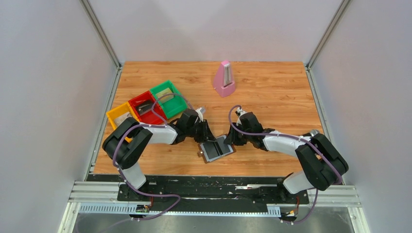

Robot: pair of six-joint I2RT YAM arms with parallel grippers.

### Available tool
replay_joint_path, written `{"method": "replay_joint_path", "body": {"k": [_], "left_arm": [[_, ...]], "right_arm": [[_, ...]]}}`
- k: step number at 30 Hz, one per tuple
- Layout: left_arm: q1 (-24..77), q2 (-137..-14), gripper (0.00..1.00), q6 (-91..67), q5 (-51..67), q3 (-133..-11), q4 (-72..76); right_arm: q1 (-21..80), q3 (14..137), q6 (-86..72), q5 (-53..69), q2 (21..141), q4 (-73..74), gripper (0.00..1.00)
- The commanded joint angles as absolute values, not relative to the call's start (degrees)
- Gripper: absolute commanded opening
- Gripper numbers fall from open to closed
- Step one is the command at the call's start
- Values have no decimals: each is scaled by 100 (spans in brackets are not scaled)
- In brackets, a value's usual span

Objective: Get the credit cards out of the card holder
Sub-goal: Remove the credit card from the card holder.

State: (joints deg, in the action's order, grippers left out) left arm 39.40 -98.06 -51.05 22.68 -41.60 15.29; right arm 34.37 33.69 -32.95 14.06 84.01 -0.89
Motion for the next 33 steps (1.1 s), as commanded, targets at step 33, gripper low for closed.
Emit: {"method": "replay_joint_path", "body": {"k": [33], "left_arm": [[3492,-8463,0,-4575,1921,-4067,-276]], "right_arm": [[3120,3922,-3023,958,8197,768,24]]}}
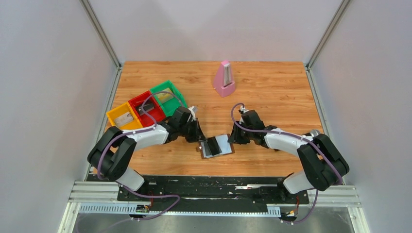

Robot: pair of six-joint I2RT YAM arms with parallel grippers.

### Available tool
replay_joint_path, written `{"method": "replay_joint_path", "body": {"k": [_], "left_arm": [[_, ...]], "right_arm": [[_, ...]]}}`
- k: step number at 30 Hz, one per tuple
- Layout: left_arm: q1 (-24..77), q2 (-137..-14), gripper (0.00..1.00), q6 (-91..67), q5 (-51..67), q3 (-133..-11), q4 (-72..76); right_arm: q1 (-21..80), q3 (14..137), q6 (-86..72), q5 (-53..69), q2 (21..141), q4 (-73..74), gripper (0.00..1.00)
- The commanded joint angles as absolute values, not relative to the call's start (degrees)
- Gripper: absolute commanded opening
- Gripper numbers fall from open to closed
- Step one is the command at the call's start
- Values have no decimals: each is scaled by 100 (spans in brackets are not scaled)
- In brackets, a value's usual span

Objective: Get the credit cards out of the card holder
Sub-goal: Remove the credit card from the card holder, then place the credit card in the storage box.

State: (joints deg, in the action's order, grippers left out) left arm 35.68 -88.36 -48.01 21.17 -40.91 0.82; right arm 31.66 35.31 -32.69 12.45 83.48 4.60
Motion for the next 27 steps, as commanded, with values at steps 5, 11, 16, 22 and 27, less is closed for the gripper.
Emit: {"method": "replay_joint_path", "body": {"k": [5,11,16,22,27], "left_arm": [[3492,-8241,0,-4369,1583,-4313,-923],[3492,-7862,0,-4286,1316,-4412,-1257],[3493,-7314,0,-4273,1164,-4474,-1332],[3498,-6893,0,-4572,1161,-4562,-1460],[3485,-6530,0,-4927,1256,-4588,-1497]], "right_arm": [[3120,4261,-2657,768,8043,985,25],[3128,4378,-2091,674,7712,835,28],[3272,4249,-1518,721,7191,247,29],[3995,3165,-323,772,6190,-1731,31],[5105,2187,1826,752,5660,-3228,44]]}}
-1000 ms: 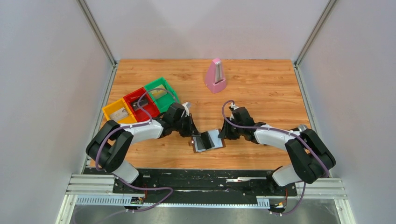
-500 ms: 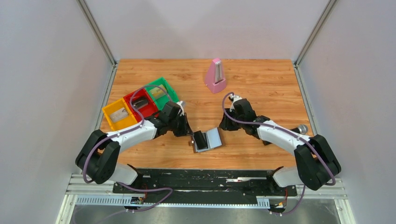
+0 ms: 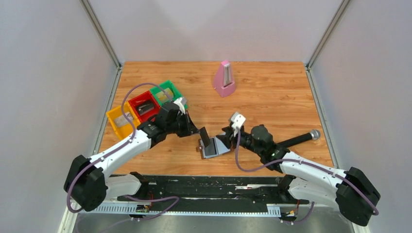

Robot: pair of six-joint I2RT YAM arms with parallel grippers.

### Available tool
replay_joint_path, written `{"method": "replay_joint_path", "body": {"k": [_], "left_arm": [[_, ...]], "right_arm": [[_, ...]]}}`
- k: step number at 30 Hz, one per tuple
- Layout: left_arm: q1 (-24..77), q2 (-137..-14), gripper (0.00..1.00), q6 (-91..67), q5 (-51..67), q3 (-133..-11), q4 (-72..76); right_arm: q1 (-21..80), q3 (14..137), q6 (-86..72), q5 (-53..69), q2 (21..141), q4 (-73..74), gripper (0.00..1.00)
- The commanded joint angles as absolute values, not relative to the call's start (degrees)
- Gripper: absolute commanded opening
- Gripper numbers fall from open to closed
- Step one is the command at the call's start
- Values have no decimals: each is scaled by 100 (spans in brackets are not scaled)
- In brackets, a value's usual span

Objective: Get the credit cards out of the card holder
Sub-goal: Place the credit card in the storage box.

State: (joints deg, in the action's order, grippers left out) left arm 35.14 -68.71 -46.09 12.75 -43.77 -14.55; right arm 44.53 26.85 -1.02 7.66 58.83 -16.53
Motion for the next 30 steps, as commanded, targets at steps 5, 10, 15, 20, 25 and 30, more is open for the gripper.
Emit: {"method": "replay_joint_path", "body": {"k": [5,10,15,20,25,30], "left_arm": [[3485,-6311,0,-5266,1130,-4596,-1530],[3488,-6248,0,-5593,1093,-4556,-1507],[3485,-6134,0,-5809,1213,-4542,-1413],[3483,-6115,0,-5980,1368,-4524,-1358],[3488,-6116,0,-6199,1571,-4431,-1162],[3481,-6129,0,-6304,1633,-4356,-1095]], "right_arm": [[5660,2154,2157,358,5767,-3346,49],[6037,2400,2033,233,6105,-3059,54],[6332,2067,2774,96,6328,-3624,58],[6480,2061,3220,-435,6596,-3960,58],[6635,2087,3606,-1005,6921,-4288,57],[6721,2108,3742,-1376,7159,-4502,49]]}}
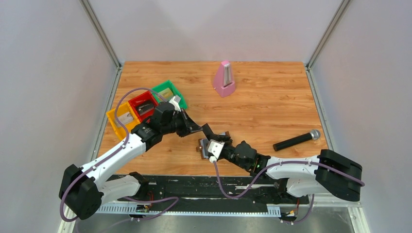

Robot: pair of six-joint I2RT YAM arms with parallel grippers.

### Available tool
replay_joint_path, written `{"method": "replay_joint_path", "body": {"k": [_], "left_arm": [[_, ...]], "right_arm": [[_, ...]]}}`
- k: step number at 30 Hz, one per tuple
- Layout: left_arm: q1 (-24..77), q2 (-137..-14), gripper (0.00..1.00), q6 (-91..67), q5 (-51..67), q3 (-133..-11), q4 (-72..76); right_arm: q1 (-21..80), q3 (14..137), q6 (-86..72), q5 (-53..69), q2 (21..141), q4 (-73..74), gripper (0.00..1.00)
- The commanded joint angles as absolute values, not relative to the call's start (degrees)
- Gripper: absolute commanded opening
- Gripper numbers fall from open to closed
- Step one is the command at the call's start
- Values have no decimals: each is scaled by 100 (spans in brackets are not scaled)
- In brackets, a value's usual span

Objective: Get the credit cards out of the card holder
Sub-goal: Place the credit card in the storage box.

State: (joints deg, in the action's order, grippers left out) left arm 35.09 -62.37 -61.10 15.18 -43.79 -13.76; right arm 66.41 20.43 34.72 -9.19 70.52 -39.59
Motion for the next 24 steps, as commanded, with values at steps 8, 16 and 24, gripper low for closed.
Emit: {"method": "replay_joint_path", "body": {"k": [8,16,24], "left_arm": [[3474,-6144,11,-6171,1632,-4318,-975],[3480,-6298,50,-5276,1338,-4787,-1734],[3455,-6247,53,-4647,1201,-4812,-1954]], "right_arm": [[6723,2095,3155,-1691,7118,-4341,0],[6542,2363,2124,-1393,6725,-3202,0],[6329,2371,1675,-1004,6471,-2772,0]]}}
